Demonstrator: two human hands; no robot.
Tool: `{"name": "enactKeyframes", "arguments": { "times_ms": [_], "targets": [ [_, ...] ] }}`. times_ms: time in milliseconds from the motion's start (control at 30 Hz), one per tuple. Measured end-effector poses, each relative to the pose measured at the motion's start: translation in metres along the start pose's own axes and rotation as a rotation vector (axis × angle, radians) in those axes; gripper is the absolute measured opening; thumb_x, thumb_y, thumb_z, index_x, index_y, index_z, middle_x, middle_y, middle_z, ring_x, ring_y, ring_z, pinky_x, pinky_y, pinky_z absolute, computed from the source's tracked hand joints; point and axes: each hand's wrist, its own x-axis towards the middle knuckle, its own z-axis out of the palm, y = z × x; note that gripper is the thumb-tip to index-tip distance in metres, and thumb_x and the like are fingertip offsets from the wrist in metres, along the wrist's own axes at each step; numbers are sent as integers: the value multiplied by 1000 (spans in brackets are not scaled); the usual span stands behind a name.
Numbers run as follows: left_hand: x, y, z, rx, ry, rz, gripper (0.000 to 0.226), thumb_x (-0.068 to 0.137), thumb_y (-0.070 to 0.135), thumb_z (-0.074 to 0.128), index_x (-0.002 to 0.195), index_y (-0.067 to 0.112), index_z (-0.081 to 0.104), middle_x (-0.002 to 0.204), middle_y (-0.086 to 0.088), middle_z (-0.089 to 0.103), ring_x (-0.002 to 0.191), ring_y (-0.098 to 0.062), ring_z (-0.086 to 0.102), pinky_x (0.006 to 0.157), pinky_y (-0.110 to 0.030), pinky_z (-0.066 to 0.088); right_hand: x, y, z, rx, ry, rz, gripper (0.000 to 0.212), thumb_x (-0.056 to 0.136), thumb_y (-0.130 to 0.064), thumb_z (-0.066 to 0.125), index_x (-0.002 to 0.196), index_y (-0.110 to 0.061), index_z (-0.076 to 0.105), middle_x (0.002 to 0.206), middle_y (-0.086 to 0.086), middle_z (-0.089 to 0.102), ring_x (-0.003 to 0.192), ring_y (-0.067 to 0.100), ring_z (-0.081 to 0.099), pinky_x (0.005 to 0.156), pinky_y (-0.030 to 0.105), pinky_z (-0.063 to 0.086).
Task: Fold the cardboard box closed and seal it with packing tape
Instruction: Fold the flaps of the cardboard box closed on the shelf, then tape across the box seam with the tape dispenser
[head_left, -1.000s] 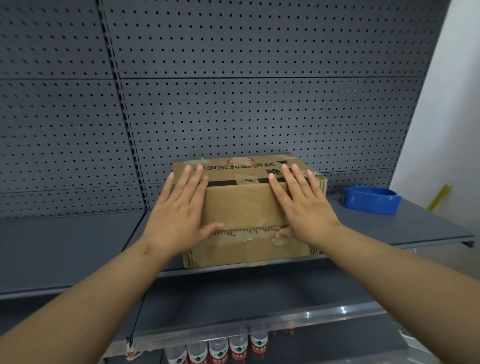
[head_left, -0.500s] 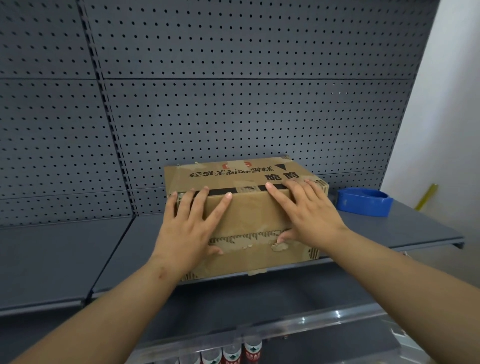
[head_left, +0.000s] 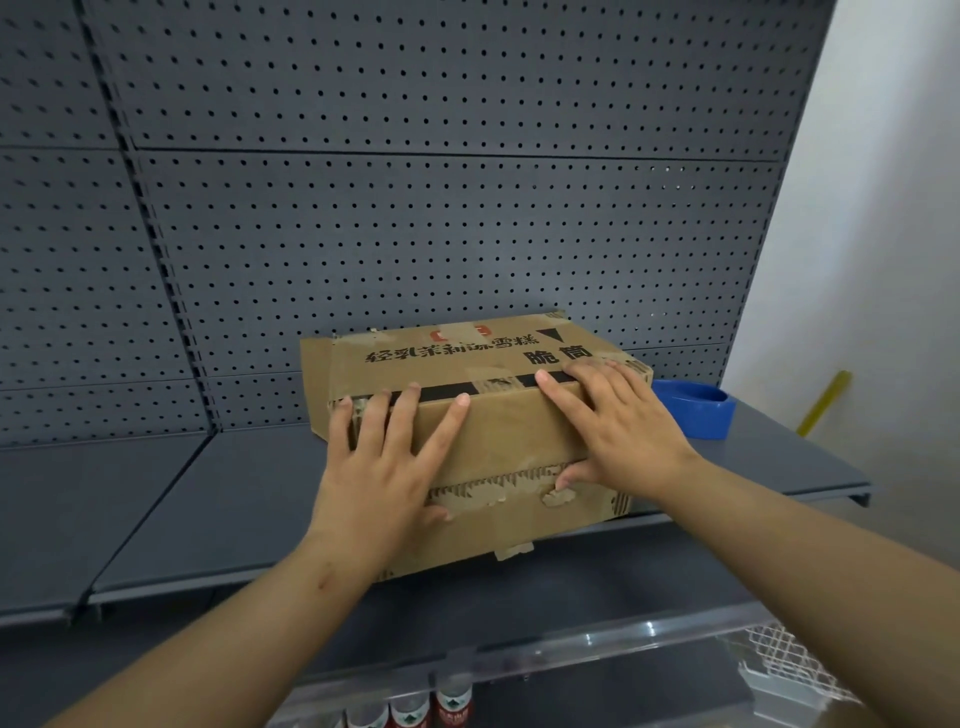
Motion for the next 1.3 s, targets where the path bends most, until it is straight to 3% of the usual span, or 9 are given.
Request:
{"name": "enactKeyframes", "arguments": {
  "times_ms": [167,300,467,567,667,800,933,1100,1300],
  "targets": [
    [10,44,-4,35,-8,19,124,52,62,74,146,7,14,149,-14,19,139,-33,10,113,-50,-2,-9,17,9,31,54,-57,126,43,-76,70,145,-18,23,128,20,56,118,36,56,104,50,39],
    [25,68,-5,10,-8,29,127,49,59,78,146,9,13,148,-15,21,136,-35,19,112,-51,0,-7,35,10,241,118,-100,97,70,-73,52,146,-21,23,130,14,55,120,33,52,107,48,36],
    [30,73,-7,23,-41,-43,133,48,62,76,148,8,6,144,-16,28,133,-35,24,113,-49,-1,-2,98,31,832,294,495,51,99,-35,37,144,-12,38,127,11,57,119,24,49,100,36,38],
    [31,74,-8,52,-68,-77,129,48,63,75,146,8,14,144,-17,30,134,-34,24,113,-50,1,-1,138,77,769,-69,723,59,97,-30,48,147,-9,26,137,19,49,127,33,44,105,45,38],
    [29,79,-9,81,-67,-127,127,46,63,77,145,8,18,146,-16,25,142,-31,9,113,-52,1,-11,155,117,505,-577,689,74,94,-36,51,151,-10,10,148,21,35,133,36,36,108,45,34],
    [26,87,-8,121,-35,-184,129,47,62,76,147,8,15,146,-20,23,142,-34,6,114,-53,0,-25,158,149,273,-747,598,76,94,-38,47,152,-13,5,148,20,33,136,34,32,116,49,19],
    [26,89,-6,157,0,-236,128,42,64,77,145,17,18,145,-23,22,134,-45,18,110,-60,4,-28,161,153,68,-677,499,65,92,-24,49,148,-12,17,136,21,42,123,36,46,110,45,31],
    [21,89,-2,144,7,-336,116,52,77,56,147,33,5,141,-29,26,131,-55,17,104,-68,11,-23,172,149,192,-748,521,59,90,-24,56,142,-10,31,119,15,59,108,30,57,79,37,47],
    [20,83,-4,122,-28,-312,101,59,77,46,145,30,22,139,-22,31,130,-48,25,103,-68,17,-2,166,80,654,-218,679,60,93,-33,57,144,-10,34,128,18,58,112,37,57,76,40,45]
  ]
}}
